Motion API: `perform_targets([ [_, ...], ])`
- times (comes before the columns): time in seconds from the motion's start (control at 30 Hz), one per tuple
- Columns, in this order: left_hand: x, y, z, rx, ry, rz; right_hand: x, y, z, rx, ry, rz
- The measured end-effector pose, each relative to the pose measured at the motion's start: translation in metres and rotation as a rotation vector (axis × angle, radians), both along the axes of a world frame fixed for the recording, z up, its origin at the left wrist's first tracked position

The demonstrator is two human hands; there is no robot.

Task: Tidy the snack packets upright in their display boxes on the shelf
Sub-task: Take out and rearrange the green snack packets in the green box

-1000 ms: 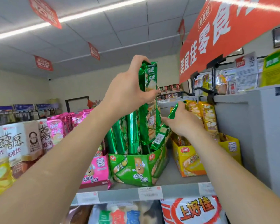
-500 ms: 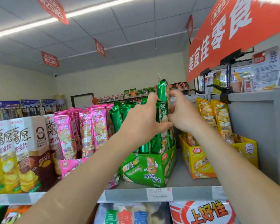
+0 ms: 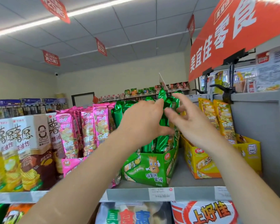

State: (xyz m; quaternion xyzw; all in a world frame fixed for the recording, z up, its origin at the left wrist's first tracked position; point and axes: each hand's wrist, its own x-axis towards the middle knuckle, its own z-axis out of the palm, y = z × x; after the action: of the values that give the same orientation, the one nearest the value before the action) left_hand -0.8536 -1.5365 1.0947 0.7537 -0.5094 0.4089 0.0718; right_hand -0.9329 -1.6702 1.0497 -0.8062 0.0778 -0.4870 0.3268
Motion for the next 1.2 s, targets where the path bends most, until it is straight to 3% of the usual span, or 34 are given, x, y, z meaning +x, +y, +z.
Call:
perform_targets([
  [0.17, 0.011, 0.016, 0.031, 0.008, -0.077, -0.025, 0.006, 0.001, -0.018, -0.128, -0.011, -0.122],
  [0.37, 0.023, 0.009, 0.021, 0.057, -0.111, -0.024, 0.003, 0.01, -0.023, -0.149, -0.103, -0.111],
  [0.47, 0.019, 0.016, 0.028, -0.115, 0.011, -0.177, 0.004, 0.014, -0.02, -0.237, -0.053, -0.162],
  [0.6, 0.012, 0.032, 0.046, -0.383, 0.145, -0.368, 0.006, 0.014, -0.023, -0.205, -0.011, -0.184],
  [0.77, -0.002, 0.054, 0.064, -0.832, 0.034, -0.678, 0.004, 0.02, -0.023, -0.141, 0.065, -0.142],
  [0.9, -0.006, 0.065, 0.058, -0.926, 0.065, -0.796, -0.004, 0.036, -0.023, 0.012, -0.122, -0.084],
  [1.0, -0.008, 0.07, 0.046, -0.982, 0.148, -0.836, -0.025, 0.048, -0.029, 0.211, -0.177, 0.305],
  [1.13, -0.015, 0.076, 0.023, -0.996, 0.128, -0.856, -0.045, 0.076, -0.054, 0.553, 0.157, 0.957],
  [1.2, -0.021, 0.076, 0.007, -0.982, 0.151, -0.867, -0.046, 0.093, -0.07, 0.639, 0.178, 1.218],
])
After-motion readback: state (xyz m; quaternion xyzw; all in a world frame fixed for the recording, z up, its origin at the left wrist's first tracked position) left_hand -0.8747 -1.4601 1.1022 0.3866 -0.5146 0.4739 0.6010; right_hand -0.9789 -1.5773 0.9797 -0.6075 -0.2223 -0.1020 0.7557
